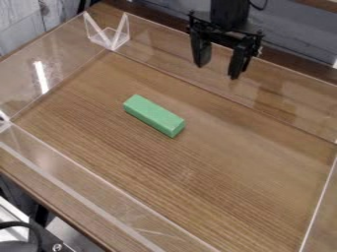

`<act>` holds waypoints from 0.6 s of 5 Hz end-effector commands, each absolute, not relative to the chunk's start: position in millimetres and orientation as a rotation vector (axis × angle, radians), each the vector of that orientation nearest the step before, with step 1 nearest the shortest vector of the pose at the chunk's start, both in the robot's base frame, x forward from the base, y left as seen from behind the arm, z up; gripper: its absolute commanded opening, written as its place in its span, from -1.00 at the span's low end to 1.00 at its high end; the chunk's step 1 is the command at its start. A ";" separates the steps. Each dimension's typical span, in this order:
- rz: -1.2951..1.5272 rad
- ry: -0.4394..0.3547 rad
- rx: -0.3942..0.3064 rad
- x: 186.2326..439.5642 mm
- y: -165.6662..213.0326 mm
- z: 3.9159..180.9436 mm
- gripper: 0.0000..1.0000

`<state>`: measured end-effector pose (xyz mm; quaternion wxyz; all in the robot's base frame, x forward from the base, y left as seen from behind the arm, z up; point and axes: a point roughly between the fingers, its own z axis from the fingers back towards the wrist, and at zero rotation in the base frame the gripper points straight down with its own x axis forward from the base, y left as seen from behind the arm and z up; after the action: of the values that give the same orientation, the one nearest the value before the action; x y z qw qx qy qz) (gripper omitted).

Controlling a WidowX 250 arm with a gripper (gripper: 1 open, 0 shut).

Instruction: Put the green block in the brown bowl

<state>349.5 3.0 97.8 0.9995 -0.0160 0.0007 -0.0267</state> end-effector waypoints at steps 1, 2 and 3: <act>-0.045 -0.061 -0.034 358.9 6.9 112.5 1.00; -0.044 -0.061 -0.038 359.5 7.9 113.4 1.00; -0.042 -0.062 -0.043 360.0 9.1 113.9 1.00</act>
<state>350.7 4.7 94.4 0.9994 -0.0226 0.0015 -0.0258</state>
